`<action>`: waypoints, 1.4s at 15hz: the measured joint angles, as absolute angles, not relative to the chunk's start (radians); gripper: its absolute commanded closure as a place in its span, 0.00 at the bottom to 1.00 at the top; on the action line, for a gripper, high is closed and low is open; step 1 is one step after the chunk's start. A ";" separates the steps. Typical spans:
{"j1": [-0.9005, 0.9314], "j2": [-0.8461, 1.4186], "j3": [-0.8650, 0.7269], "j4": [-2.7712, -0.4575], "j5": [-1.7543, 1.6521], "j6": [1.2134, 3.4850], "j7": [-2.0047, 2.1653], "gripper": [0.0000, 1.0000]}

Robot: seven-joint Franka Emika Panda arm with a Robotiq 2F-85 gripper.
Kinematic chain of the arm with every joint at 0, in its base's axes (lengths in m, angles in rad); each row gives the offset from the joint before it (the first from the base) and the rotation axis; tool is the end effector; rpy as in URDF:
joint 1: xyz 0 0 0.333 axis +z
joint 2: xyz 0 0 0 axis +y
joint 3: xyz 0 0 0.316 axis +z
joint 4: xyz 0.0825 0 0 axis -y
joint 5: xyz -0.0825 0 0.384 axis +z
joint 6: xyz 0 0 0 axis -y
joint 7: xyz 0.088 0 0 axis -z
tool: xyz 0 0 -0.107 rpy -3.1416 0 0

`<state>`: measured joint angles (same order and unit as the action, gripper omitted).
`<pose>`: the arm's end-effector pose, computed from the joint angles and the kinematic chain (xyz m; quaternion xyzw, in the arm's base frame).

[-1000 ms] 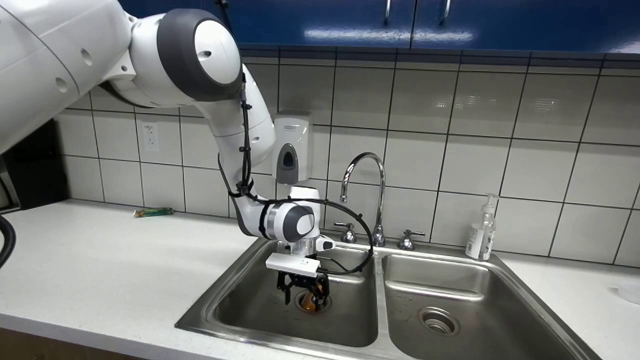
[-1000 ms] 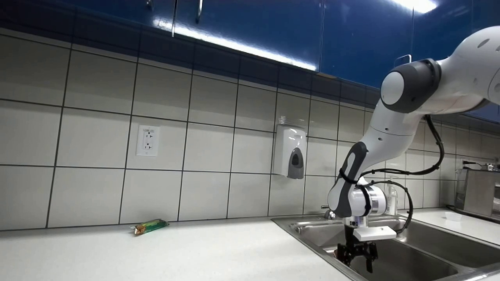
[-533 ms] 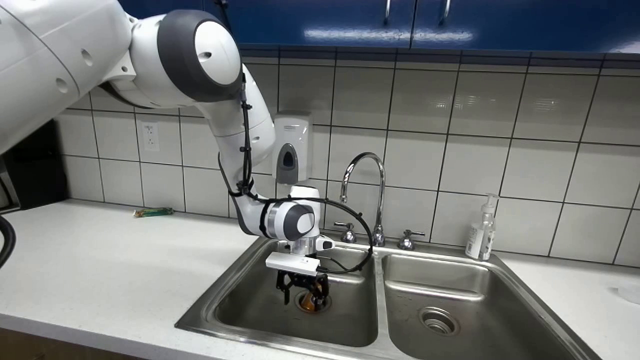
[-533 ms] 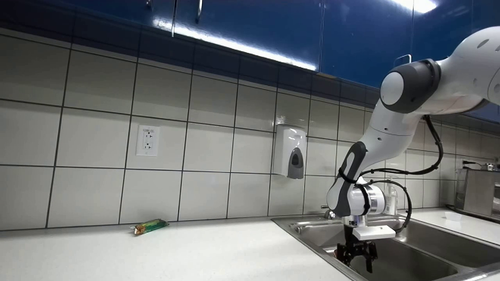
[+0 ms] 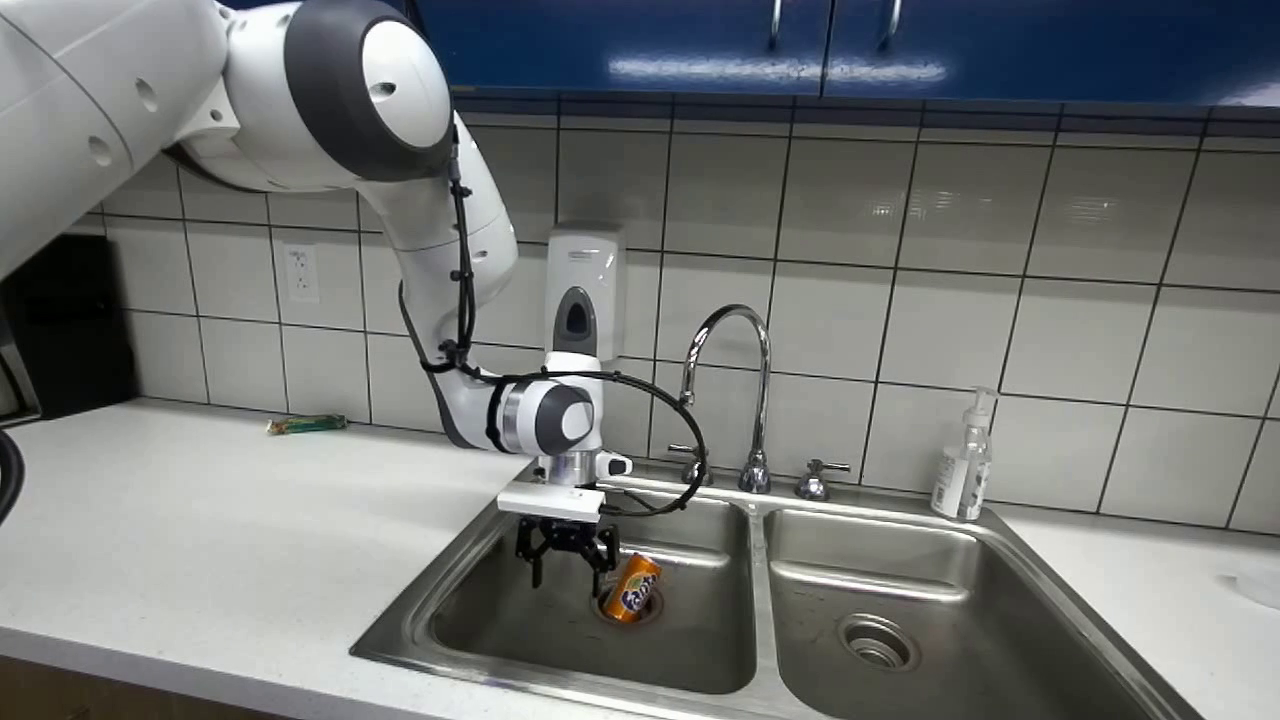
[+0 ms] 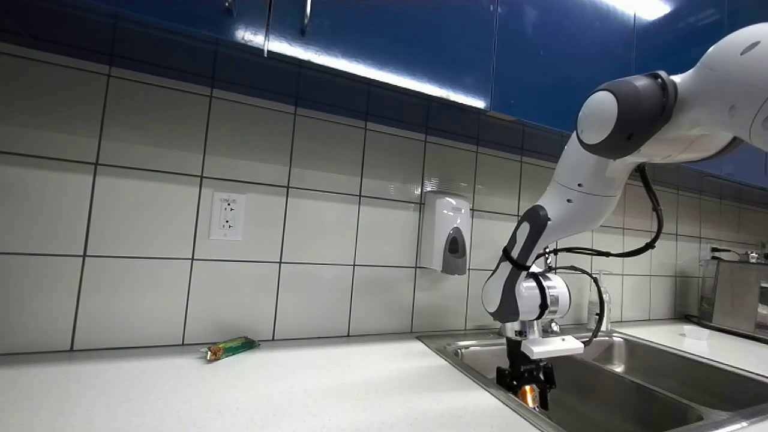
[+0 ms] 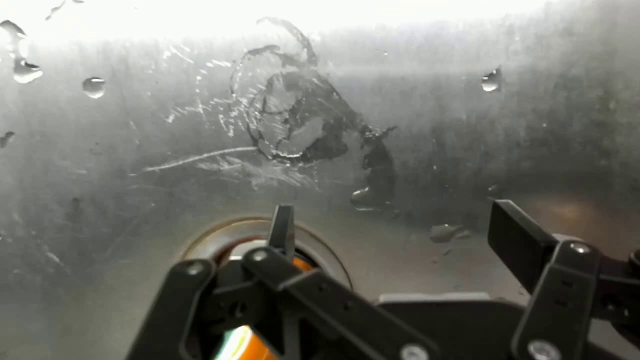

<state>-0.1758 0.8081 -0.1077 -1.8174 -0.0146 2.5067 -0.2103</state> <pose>0.5980 -0.1728 0.0843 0.9973 -0.0161 -0.0663 0.0284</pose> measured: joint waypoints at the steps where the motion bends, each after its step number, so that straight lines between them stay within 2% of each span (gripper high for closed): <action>1: -0.173 0.794 -0.104 -1.825 -0.015 2.507 -0.210 0.00; 8: -0.170 0.683 -0.098 -1.909 -0.015 2.523 -0.213 0.00; 21: -0.156 0.366 -0.042 -2.176 -0.017 2.714 -0.262 0.00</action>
